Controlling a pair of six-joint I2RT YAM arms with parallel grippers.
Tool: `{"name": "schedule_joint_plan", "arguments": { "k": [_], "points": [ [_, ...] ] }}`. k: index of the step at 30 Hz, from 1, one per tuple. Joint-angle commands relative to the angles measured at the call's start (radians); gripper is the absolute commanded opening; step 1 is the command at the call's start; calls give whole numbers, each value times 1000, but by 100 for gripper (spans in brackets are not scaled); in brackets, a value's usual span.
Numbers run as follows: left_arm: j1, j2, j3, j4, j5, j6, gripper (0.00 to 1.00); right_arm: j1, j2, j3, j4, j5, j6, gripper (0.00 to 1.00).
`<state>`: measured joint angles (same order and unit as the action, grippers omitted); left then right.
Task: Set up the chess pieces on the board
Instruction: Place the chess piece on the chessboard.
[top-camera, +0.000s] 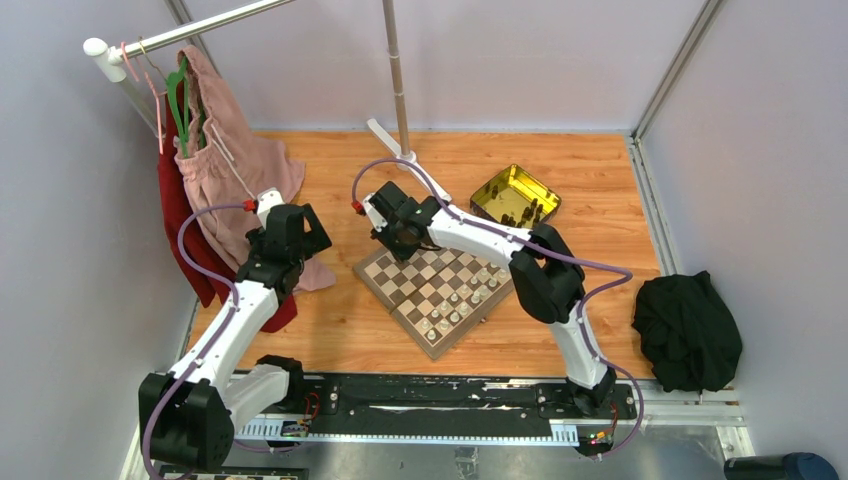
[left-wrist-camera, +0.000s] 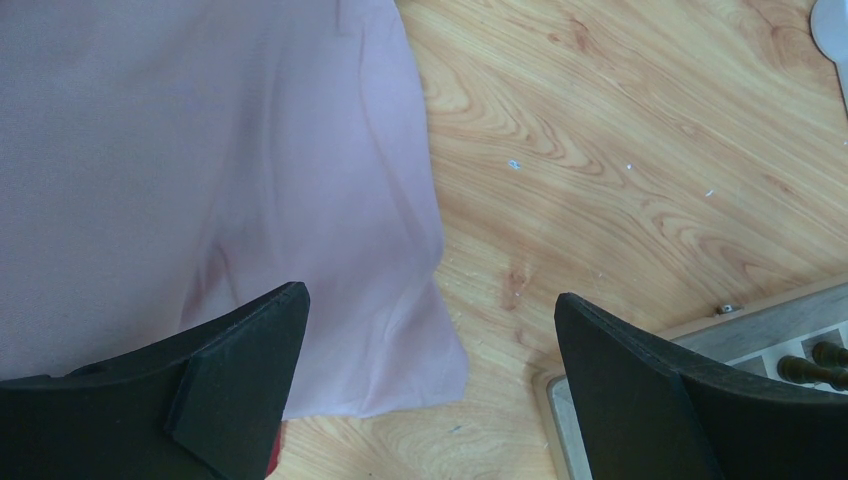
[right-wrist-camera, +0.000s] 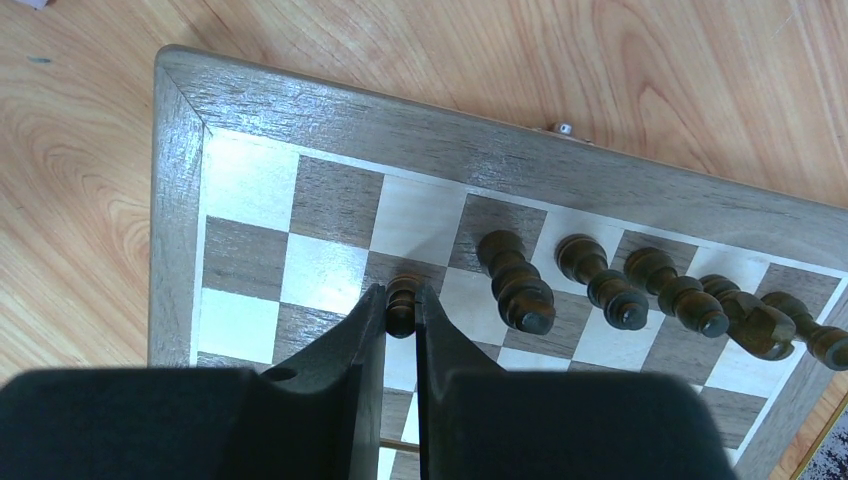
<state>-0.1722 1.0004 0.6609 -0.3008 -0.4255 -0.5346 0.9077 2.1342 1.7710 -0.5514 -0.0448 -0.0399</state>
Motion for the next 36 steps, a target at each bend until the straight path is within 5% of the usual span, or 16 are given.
{"name": "schedule_joint_plan", "arguments": {
  "k": [1,36],
  "points": [
    [10,-16,-10,3,5,-9,100,11,-52,-29,-2,-3,18,0],
    [10,-32,-18,-8,4,0,100,26,-37,-43,1,-13,31,1]
  ]
}}
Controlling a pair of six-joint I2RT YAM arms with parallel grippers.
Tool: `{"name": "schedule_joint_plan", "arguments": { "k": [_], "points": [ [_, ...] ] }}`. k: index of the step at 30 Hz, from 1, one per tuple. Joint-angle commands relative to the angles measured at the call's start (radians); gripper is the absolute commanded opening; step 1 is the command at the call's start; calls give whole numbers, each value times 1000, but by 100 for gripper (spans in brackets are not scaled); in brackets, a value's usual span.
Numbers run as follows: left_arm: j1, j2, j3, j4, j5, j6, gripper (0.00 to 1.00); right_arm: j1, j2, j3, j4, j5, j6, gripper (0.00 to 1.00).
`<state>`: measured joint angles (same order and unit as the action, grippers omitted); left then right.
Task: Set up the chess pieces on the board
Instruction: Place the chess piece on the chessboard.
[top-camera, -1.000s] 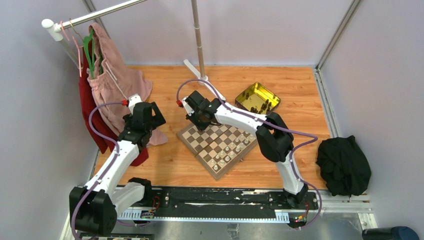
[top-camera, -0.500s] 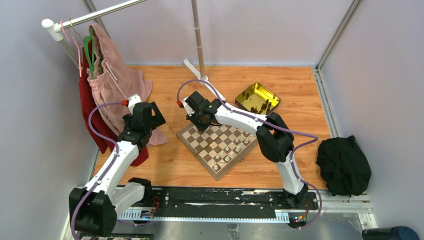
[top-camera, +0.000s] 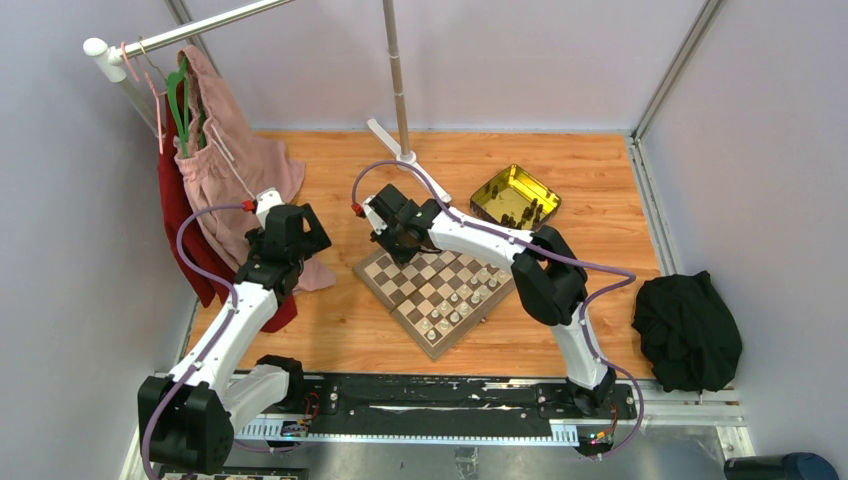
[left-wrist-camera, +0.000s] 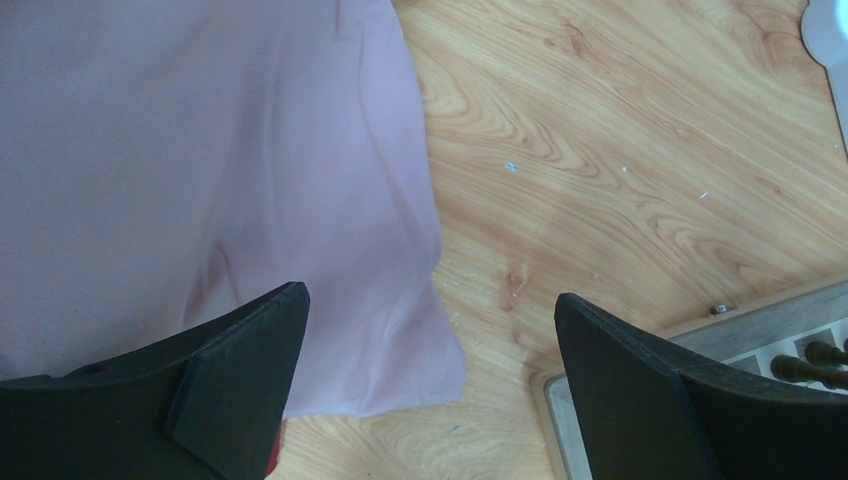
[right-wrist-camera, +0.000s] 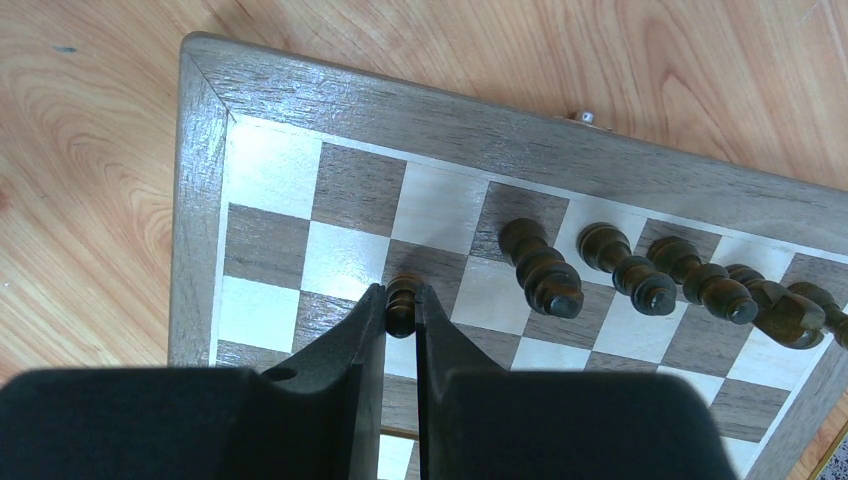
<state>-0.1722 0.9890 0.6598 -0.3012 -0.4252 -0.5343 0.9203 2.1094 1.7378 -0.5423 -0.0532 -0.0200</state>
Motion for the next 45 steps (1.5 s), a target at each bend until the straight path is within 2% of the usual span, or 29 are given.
{"name": "schedule_joint_plan", "arguments": {
  "k": [1,26,45],
  "points": [
    [10,-20,-16,-7,4,0,100,15,-12,-10,-8,-2,11,1],
    [10,-13,-34,5,9,6,100,12,10,-15,-5,21,8,4],
    [11,-13,-41,10,12,6,100,2,35,-25,-3,18,13,19]
  ]
}}
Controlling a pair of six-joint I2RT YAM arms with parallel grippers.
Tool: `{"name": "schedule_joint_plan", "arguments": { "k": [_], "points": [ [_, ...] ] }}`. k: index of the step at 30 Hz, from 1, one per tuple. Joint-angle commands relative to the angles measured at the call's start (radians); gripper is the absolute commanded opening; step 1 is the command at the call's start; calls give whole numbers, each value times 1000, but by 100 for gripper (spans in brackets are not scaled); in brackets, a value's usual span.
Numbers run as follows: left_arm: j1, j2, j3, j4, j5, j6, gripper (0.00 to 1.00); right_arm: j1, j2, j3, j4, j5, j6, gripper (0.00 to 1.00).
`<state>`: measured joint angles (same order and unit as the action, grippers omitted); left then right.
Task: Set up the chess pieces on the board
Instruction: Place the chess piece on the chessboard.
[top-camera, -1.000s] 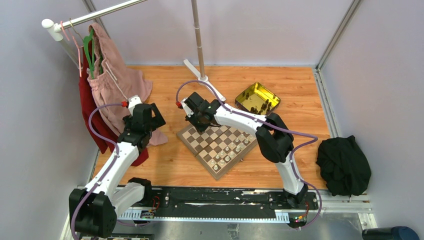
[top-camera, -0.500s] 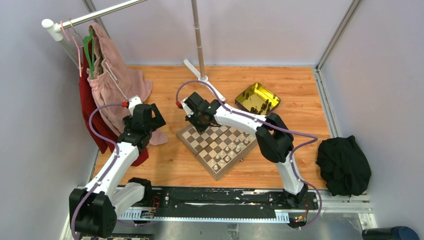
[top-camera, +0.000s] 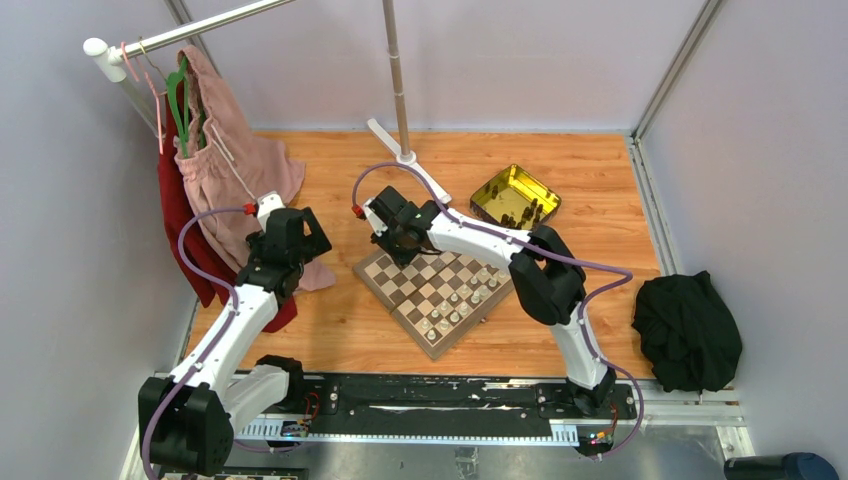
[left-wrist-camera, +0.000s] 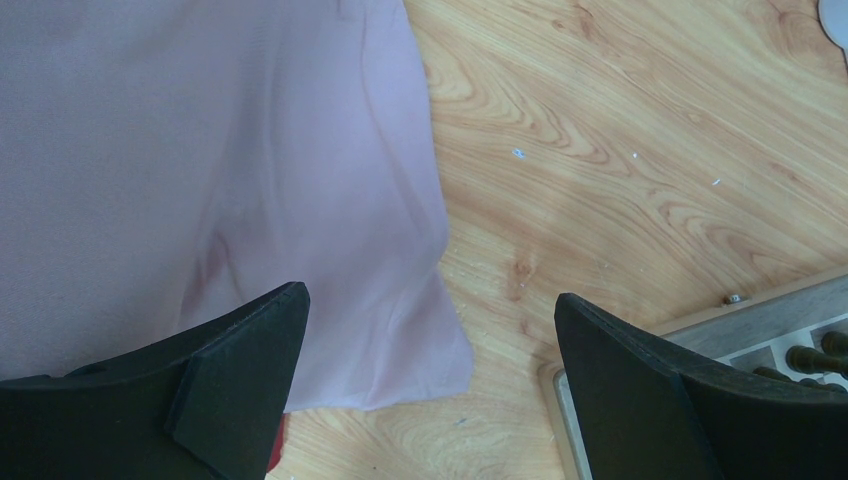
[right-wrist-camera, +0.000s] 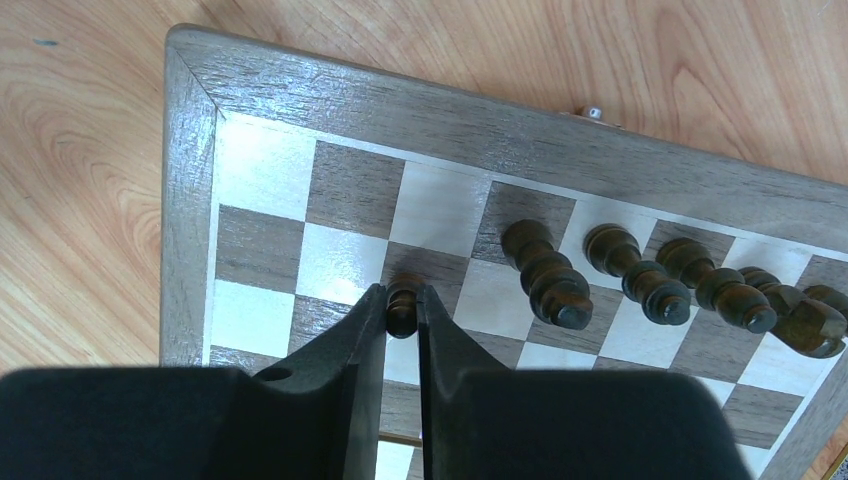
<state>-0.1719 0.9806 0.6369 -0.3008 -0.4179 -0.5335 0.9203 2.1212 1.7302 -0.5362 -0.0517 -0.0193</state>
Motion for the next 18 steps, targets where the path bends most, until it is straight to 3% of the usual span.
{"name": "schedule_joint_plan", "arguments": {
  "k": [1,9,18],
  "points": [
    [11,-4,-19,9,5,5,100,1,23,-19,-8,16,12,20],
    [11,-6,-18,8,7,-1,100,2,6,-20,-5,16,6,28],
    [11,-10,-22,10,11,-18,100,2,-20,-14,-13,26,-11,32]
  ]
}}
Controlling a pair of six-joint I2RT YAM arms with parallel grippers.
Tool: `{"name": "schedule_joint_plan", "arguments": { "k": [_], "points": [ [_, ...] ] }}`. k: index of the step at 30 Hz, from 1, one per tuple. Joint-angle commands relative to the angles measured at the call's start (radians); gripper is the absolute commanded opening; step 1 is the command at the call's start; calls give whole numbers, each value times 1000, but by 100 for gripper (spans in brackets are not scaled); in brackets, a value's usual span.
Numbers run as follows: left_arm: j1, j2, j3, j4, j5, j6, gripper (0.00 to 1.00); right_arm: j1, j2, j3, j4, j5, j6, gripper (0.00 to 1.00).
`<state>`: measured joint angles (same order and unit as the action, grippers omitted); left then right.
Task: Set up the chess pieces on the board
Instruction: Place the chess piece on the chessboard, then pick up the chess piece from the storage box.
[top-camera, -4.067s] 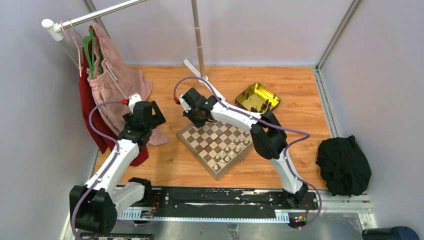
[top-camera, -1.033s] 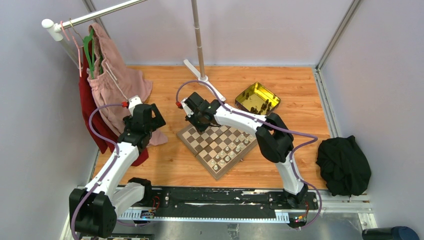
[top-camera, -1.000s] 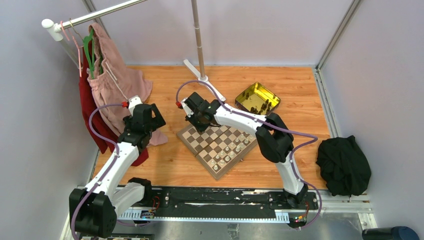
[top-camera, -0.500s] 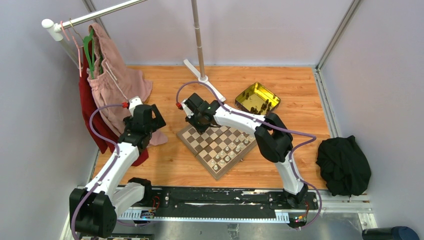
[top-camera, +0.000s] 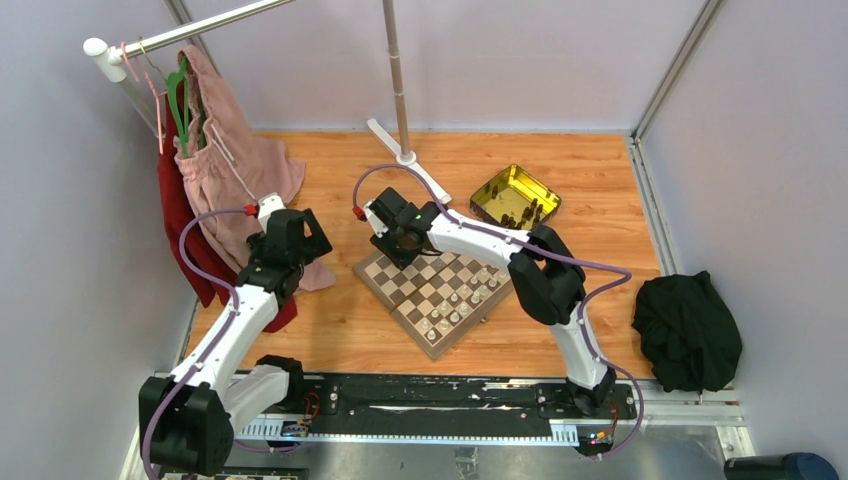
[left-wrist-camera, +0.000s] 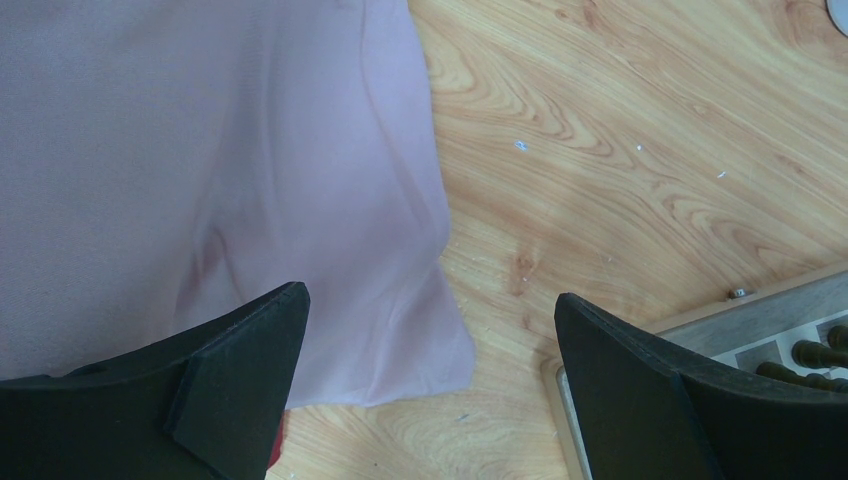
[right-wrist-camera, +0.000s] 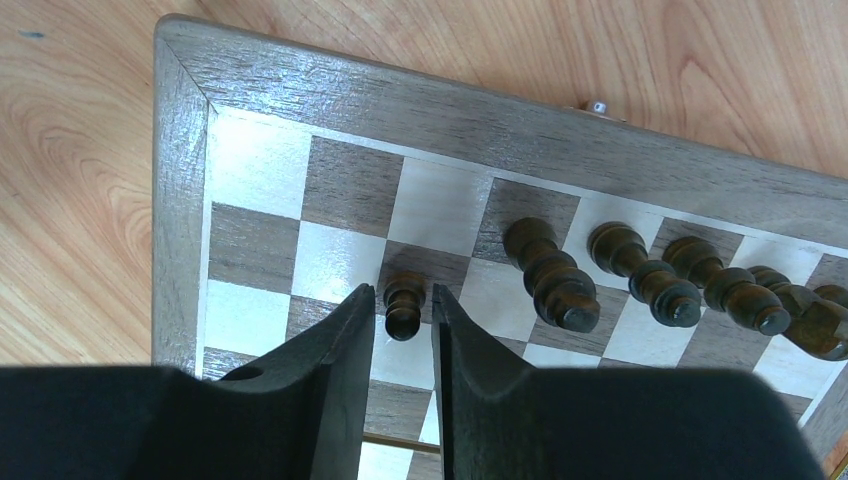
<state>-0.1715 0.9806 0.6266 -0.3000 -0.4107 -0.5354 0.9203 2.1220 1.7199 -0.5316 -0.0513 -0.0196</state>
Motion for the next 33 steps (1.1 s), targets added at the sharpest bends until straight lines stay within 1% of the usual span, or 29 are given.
{"name": "schedule_joint_plan", "arguments": {
  "k": [1,23,29,33],
  "points": [
    [10,-12,-12,9,5,-19,100,2,-23,-2,-19,24,-12,32],
    [10,-15,-14,-11,-13,-47,100,4,-97,28,-45,6,-42,35],
    [10,-3,1,-20,-20,-46,100,13,-145,25,-45,2,-42,35],
    [10,19,18,-17,-17,-51,100,10,-189,24,-39,37,-47,36]
  ]
}}
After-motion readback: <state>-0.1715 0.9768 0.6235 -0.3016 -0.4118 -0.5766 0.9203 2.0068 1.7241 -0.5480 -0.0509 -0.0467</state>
